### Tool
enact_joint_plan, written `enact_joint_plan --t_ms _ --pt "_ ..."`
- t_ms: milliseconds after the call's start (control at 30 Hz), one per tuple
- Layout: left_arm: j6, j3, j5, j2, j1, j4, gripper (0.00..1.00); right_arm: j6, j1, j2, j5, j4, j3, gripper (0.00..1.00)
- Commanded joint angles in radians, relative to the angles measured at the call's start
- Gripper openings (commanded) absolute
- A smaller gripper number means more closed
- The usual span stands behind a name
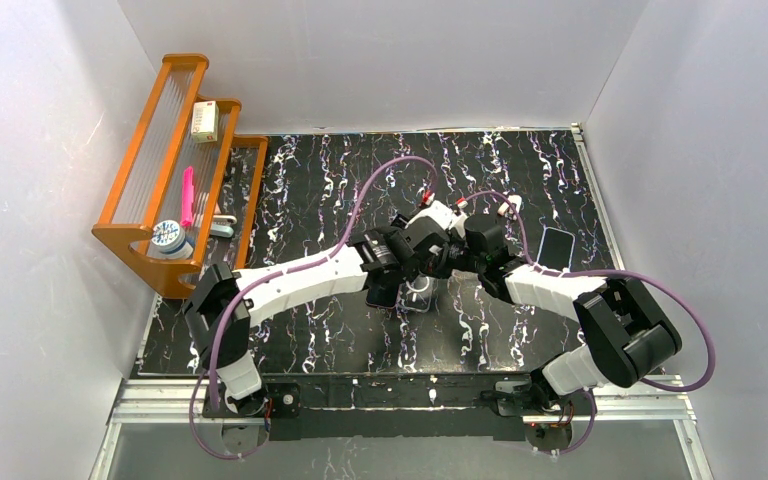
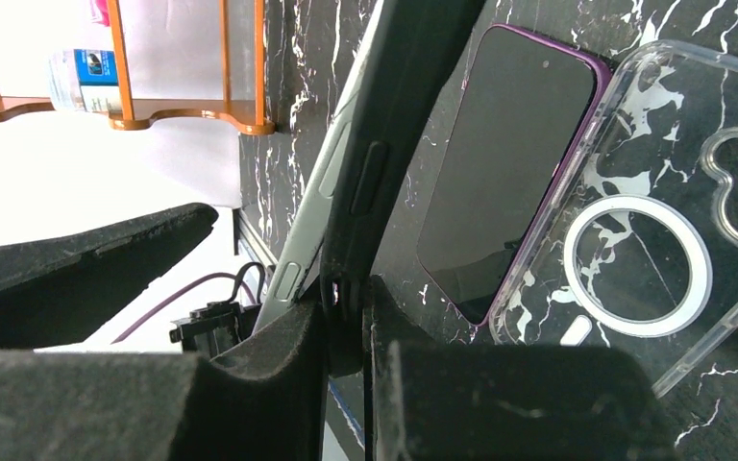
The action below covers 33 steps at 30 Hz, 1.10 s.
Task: Take the phone out of the phone case
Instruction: Remove the phone case from the phone.
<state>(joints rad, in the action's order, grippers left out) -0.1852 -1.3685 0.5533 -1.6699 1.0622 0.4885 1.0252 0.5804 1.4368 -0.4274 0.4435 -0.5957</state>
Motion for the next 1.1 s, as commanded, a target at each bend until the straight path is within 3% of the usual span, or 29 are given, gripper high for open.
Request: enact_joint_plan --t_ms 0,733,833,1000,1067 --pt "0.024 -0.039 0.169 -0.022 0.01 0.045 0.48 0.003 0.009 -0.05 -0.018 0.082 -0.051 0.01" --pt "0.023 -0.084 0.238 -0.2 0.03 0.005 0.27 0.041 0.046 -0.096 -0.003 0.1 -0.074 0.01" --pt "0.023 -0.076 0.241 -0.2 0.03 -0.006 0.2 0.041 0.047 -0.108 0.01 0.1 -0.069 0.01" --pt "0.018 -0.062 0.203 -0.169 0.034 -0.011 0.0 0.047 0.046 -0.119 0.062 0.077 -0.064 0.01" --pt "0.016 -0.048 0.186 -0.147 0.044 -0.011 0.0 0.05 0.046 -0.119 0.096 0.061 -0.066 0.01"
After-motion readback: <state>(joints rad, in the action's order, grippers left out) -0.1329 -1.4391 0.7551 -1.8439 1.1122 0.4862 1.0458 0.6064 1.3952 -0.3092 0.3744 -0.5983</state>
